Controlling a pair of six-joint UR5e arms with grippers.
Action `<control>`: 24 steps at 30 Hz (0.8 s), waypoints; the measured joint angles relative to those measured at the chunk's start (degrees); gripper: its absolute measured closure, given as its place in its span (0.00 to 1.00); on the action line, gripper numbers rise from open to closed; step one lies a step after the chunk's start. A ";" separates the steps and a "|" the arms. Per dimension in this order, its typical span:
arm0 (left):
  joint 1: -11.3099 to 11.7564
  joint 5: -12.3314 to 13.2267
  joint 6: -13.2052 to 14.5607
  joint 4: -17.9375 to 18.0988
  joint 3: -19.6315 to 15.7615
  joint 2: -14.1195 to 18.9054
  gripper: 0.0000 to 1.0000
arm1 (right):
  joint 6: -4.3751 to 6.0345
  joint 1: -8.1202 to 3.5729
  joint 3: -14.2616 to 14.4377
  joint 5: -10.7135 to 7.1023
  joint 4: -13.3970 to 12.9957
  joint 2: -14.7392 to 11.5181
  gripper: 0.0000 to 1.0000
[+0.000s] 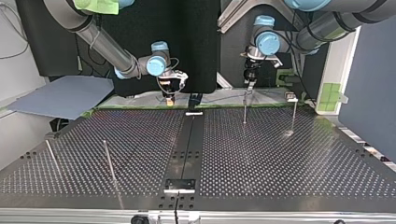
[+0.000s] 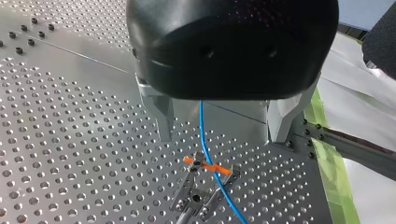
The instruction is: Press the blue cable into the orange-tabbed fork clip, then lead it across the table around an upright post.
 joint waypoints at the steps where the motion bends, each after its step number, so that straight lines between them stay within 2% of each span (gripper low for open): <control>1: -0.02 -0.01 0.01 0.02 0.00 0.00 0.00 | 0.00 -0.03 0.00 -0.01 0.00 0.00 1.00; 8: -0.06 -0.21 0.02 0.12 0.22 -0.08 0.00 | 0.00 -0.07 0.00 -0.04 0.00 0.01 1.00; 17: -0.07 -3.59 0.50 2.34 1.73 -3.18 0.00 | 0.00 -0.12 0.00 -0.12 0.00 0.00 1.00; 24: -0.07 -3.94 0.54 2.35 1.77 -3.49 0.00 | 0.00 -0.21 0.00 -0.21 0.00 0.01 1.00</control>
